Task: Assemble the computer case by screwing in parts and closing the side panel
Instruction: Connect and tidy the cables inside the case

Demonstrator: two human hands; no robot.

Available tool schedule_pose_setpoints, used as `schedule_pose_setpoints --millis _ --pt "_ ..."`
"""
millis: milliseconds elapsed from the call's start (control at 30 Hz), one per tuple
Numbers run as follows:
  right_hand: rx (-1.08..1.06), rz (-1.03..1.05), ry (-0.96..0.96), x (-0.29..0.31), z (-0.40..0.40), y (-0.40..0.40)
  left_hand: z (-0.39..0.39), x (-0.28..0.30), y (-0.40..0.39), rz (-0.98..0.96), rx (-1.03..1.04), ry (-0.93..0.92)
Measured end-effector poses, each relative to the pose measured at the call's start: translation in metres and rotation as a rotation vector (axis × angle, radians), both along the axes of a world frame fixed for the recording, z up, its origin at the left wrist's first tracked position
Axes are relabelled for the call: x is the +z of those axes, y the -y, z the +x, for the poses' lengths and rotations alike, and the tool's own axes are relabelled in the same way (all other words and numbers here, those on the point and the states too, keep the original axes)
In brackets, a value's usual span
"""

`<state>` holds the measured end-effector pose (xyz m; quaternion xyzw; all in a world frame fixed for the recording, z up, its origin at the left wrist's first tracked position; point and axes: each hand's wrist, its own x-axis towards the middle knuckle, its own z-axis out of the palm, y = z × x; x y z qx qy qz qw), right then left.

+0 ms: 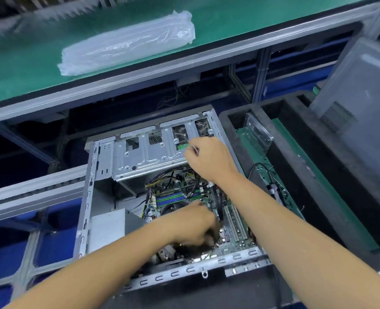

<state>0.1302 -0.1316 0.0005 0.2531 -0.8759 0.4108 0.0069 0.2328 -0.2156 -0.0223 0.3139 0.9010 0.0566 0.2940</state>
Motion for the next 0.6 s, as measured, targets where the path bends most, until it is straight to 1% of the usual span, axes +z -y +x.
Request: schedule_pose_setpoints --millis 67,100,200,233,300,367,400,500,600 --pt "-0.002 -0.027 0.006 0.002 0.002 0.0 -0.002 0.017 0.016 0.151 0.151 0.014" --pt "-0.003 -0.052 0.012 0.002 0.003 0.0 -0.004 0.026 0.026 0.192 0.223 -0.014" --pt "0.013 -0.146 0.036 0.004 0.006 -0.001 -0.009 0.039 0.057 0.233 0.469 -0.223" --pt "0.022 -0.178 0.05 0.005 0.007 -0.001 -0.01 0.038 0.063 0.277 0.569 -0.292" --pt "0.027 -0.239 0.079 0.009 0.01 0.0 -0.012 0.033 0.067 0.431 0.755 -0.435" --pt "0.009 -0.275 0.09 0.012 0.013 -0.001 -0.015 0.028 0.058 0.539 0.867 -0.58" --pt "-0.001 -0.277 0.088 0.012 0.013 -0.001 -0.019 0.027 0.051 0.582 0.904 -0.623" --pt "-0.023 -0.175 0.092 0.01 0.015 -0.003 -0.031 0.024 0.027 0.724 1.028 -0.638" --pt "-0.066 0.002 0.056 0.01 0.017 -0.002 -0.035 0.018 0.012 0.761 1.08 -0.643"
